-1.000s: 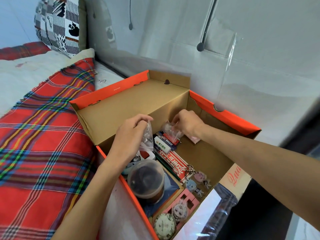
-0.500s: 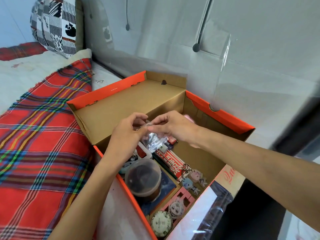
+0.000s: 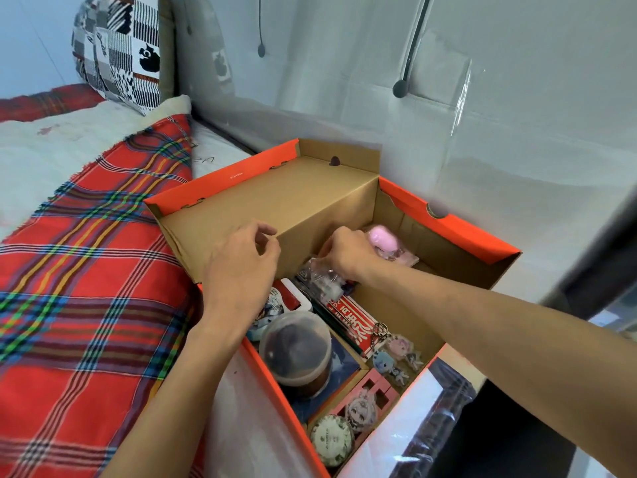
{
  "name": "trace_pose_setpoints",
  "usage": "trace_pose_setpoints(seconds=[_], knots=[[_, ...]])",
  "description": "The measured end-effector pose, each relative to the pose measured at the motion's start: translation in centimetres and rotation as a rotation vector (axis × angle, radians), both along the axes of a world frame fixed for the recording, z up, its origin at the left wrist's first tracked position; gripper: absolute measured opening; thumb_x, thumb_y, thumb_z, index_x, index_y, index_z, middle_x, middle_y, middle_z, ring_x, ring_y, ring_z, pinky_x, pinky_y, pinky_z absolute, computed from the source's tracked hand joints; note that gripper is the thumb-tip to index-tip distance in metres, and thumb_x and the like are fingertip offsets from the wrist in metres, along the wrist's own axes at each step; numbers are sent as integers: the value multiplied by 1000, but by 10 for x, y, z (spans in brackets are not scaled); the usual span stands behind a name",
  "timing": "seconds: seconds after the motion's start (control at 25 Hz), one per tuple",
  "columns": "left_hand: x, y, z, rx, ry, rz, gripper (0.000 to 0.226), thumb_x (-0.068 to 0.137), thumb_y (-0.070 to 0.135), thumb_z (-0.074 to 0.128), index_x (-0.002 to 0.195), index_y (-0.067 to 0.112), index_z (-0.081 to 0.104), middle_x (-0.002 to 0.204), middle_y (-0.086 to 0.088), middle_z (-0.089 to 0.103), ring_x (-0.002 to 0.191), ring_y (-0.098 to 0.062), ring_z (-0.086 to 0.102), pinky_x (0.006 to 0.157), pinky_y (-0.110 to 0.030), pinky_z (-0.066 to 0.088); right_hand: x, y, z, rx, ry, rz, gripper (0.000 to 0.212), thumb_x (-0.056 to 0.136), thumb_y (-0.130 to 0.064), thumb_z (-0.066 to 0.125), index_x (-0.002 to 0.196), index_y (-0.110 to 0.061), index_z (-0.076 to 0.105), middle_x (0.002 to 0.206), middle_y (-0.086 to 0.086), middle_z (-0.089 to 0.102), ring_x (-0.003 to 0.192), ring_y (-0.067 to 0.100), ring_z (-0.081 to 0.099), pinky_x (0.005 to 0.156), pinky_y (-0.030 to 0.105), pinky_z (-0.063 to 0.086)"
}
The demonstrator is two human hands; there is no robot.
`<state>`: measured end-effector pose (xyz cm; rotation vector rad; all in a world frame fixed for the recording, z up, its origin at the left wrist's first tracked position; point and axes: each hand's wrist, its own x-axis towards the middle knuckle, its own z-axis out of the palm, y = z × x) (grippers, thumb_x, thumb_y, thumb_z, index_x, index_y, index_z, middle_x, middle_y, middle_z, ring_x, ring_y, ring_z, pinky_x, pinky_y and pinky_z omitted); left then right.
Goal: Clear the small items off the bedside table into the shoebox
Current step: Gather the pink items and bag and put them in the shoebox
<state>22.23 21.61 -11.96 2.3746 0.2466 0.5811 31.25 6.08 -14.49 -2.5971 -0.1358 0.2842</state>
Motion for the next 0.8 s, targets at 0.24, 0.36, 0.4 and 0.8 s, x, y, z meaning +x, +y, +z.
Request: trace_pose_setpoints(seconds=[0.24, 0.36, 0.4, 0.8], knots=[[0, 0, -2, 20, 5, 1, 16, 94, 28, 55, 105, 28, 67, 101, 9, 64, 93, -12, 57, 77, -30, 38, -4, 0, -12, -121, -105, -15, 31, 79, -34, 74, 88, -4, 71, 94, 19, 71, 88, 34, 66, 71, 36, 53], [0, 0, -2, 28, 12, -10, 17, 94, 28, 55, 105, 28, 67, 104, 8, 65, 94, -13, 57, 79, -31, 40, -5, 0, -10, -91, -110, -14, 31, 78, -32, 75, 87, -3, 71, 94, 19, 71, 86, 34, 67, 69, 35, 53], [0, 0, -2, 28, 18, -14, 17, 94, 28, 54, 105, 28, 67, 104, 7, 65, 95, -13, 57, 79, -32, 40, -5, -1, -7, -73, -102, -16, 32, 78, -33, 77, 88, -3, 71, 93, 18, 71, 86, 34, 66, 69, 34, 52], [-32, -77, 48, -48, 241, -416, 10, 88, 34, 60, 94, 37, 67, 103, 8, 71, 101, -21, 64, 93, -40, 49, -98, -105, 82, 236, -98, -103, 21, 83, -9, 63, 69, -25, 63, 73, 2, 68, 56, 10, 56, 61, 24, 45]])
